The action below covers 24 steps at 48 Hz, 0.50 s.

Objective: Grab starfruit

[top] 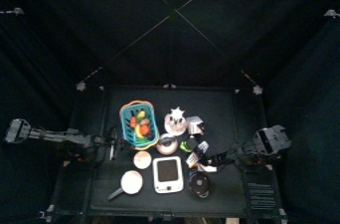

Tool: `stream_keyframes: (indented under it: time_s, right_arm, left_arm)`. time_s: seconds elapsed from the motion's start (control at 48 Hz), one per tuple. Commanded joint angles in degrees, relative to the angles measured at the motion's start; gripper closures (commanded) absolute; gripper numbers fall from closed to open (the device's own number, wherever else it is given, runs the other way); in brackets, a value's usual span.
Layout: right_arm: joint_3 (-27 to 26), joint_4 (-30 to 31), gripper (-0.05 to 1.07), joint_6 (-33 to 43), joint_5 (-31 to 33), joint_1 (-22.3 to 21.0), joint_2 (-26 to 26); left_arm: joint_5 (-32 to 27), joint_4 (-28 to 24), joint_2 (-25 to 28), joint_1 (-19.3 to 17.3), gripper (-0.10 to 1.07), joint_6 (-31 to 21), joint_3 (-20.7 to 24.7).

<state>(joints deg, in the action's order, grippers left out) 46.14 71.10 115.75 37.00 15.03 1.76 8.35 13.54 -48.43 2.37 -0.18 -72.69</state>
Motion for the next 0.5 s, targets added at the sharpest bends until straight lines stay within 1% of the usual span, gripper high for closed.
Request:
stream_keyframes:
  time_s: [0.0, 0.146, 0.479]
  right_arm:
    - [-1.05, 0.0, 0.34, -1.49, 0.18, 0.0, -1.85]
    - [-1.67, -1.49, 0.34, -5.54, 0.26, -0.09, -1.76]
    - [-5.1, -7.47, 0.34, -14.59, 0.88, 0.26, -1.85]
  left_arm:
    - [0.26, -0.09, 0.18, -0.09, 1.0, -0.09, 0.79]
    - [0.26, -0.09, 0.18, -0.09, 1.0, -0.09, 0.79]
    - [0.26, 0.79, 0.09, 0.0, 1.0, -0.09, 0.44]
